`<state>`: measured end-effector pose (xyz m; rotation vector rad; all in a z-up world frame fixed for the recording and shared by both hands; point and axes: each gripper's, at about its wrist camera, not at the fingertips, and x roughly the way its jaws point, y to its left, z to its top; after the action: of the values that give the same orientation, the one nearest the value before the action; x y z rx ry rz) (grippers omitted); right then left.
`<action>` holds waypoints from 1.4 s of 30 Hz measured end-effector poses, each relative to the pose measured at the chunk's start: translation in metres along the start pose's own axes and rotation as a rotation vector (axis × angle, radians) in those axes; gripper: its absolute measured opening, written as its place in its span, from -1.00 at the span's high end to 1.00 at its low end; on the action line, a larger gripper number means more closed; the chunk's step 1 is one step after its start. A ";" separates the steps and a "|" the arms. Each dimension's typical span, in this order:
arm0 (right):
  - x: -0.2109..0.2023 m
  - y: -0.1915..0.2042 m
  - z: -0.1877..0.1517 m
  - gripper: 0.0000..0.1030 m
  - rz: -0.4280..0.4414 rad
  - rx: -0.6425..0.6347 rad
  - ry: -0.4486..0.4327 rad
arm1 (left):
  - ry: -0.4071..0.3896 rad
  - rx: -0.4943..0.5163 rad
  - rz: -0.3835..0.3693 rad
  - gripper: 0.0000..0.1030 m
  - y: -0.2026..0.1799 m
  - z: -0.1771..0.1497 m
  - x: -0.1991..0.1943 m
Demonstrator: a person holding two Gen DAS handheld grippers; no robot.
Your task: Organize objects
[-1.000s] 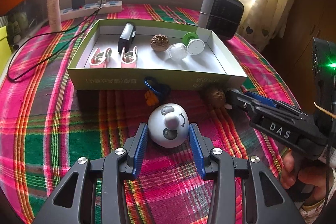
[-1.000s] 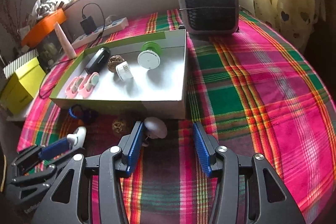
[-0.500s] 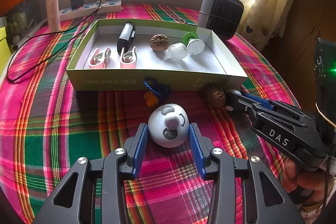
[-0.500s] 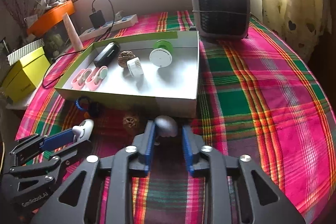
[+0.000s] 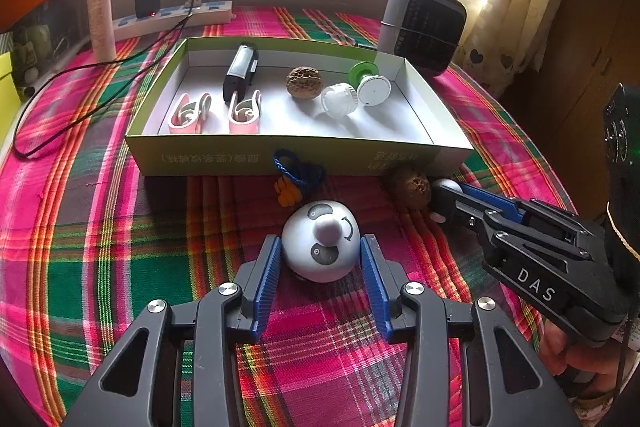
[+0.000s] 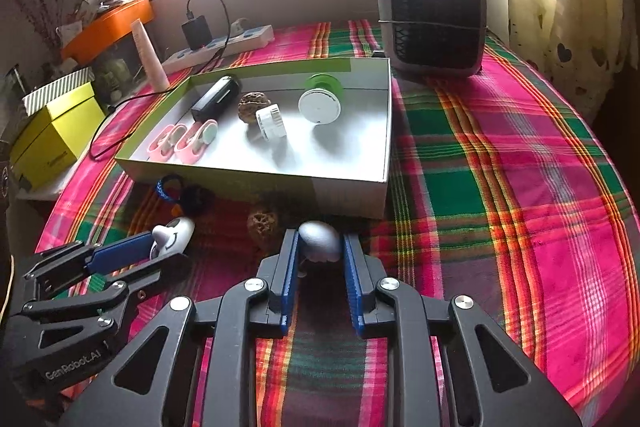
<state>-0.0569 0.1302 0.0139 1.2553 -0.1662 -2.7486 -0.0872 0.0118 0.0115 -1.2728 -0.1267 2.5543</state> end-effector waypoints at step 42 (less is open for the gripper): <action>-0.026 0.015 0.001 0.56 0.073 -0.044 -0.047 | -0.081 0.051 0.040 0.25 -0.006 0.003 -0.030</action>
<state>-0.0400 0.1194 0.0358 1.1518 -0.1517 -2.7055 -0.0711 0.0088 0.0379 -1.1654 -0.0535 2.6261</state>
